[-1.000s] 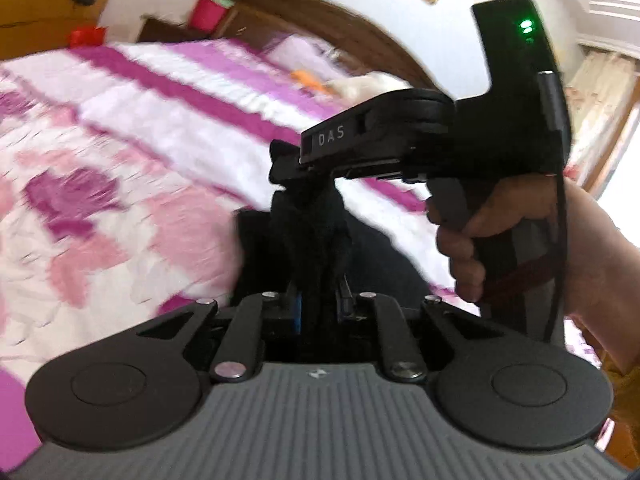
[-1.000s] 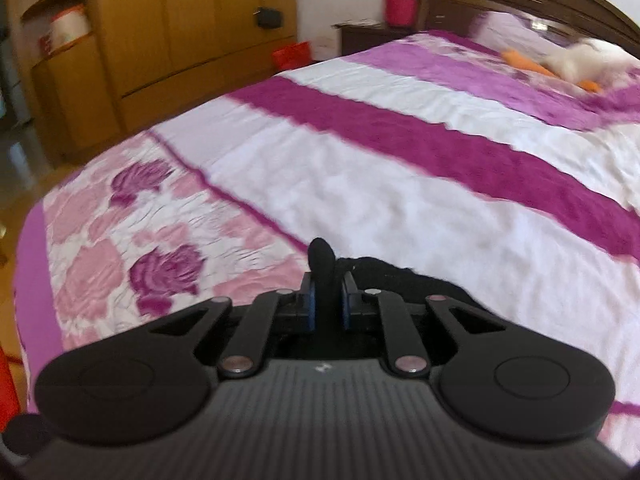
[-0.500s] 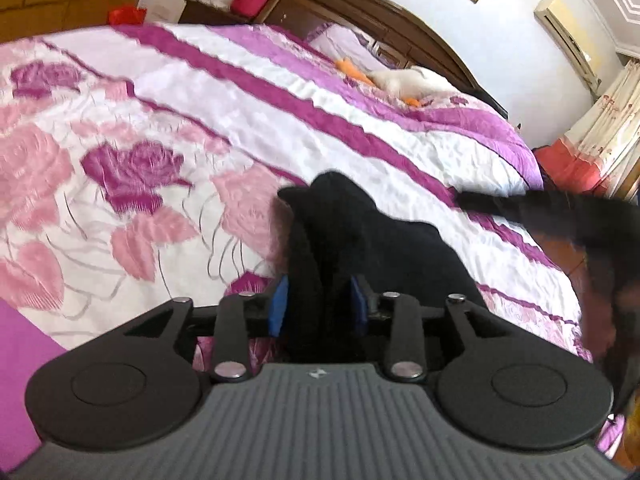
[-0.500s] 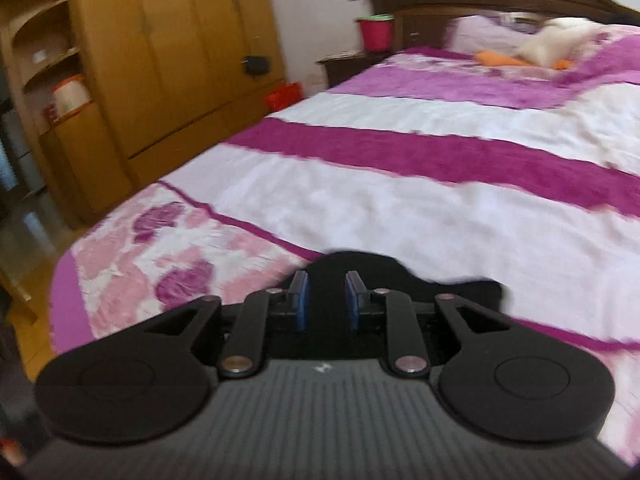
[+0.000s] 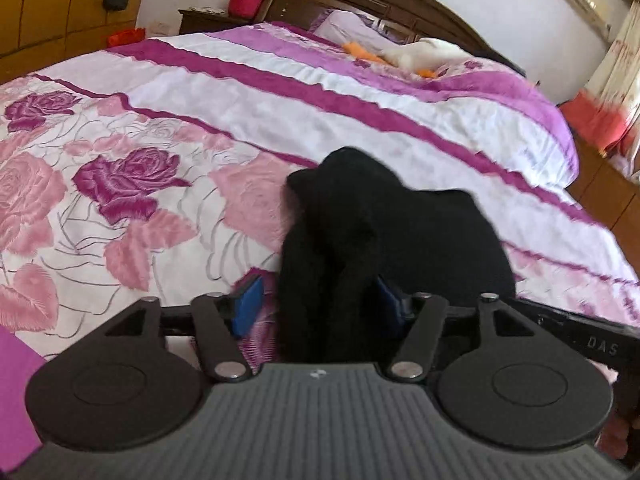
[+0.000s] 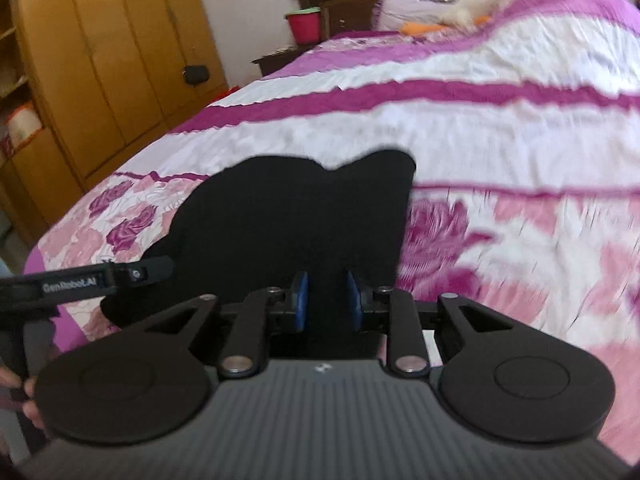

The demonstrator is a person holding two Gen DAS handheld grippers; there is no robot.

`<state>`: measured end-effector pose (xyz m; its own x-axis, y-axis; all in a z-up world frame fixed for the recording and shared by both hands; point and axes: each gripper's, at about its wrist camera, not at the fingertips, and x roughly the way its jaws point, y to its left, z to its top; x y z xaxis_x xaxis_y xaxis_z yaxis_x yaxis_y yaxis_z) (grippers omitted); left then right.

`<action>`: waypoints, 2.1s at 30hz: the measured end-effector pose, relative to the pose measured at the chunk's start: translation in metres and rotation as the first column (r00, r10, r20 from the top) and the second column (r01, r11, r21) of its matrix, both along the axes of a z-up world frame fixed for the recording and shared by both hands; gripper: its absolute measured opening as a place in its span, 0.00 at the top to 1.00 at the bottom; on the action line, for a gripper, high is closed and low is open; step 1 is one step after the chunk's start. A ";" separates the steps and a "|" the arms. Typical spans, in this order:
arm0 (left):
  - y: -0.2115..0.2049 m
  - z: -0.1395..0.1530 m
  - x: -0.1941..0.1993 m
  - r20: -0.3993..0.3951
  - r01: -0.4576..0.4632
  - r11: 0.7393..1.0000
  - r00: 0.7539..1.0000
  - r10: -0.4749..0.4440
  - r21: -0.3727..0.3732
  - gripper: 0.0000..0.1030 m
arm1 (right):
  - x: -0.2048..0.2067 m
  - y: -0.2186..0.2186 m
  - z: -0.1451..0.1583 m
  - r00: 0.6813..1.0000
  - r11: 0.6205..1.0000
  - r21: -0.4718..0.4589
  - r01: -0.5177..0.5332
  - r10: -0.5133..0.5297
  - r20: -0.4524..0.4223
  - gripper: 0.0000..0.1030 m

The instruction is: Fold small clothes

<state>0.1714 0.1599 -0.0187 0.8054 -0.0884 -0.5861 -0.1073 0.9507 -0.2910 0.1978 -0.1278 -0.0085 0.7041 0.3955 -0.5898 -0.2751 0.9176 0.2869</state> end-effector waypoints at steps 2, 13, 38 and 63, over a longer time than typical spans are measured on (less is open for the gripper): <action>0.000 -0.005 0.001 0.002 0.007 0.999 1.000 -0.007 0.050 0.28 | -0.006 0.006 -0.006 0.999 1.000 -0.003 0.014 -0.014 0.032 0.74; -0.001 0.023 0.001 0.009 0.092 0.995 0.996 -0.092 0.026 0.26 | -0.011 -0.035 0.007 0.999 0.966 0.255 0.046 -0.050 0.007 0.35; 0.000 -0.022 0.042 -0.016 0.159 0.976 0.986 -0.164 -0.148 0.19 | 0.021 -0.033 -0.050 0.997 0.918 0.397 -0.002 0.033 -0.073 0.33; -0.073 0.025 -0.013 0.047 0.327 0.868 0.941 -0.335 -0.373 0.51 | -0.065 -0.092 0.038 0.999 0.948 0.316 0.028 -0.041 0.035 0.58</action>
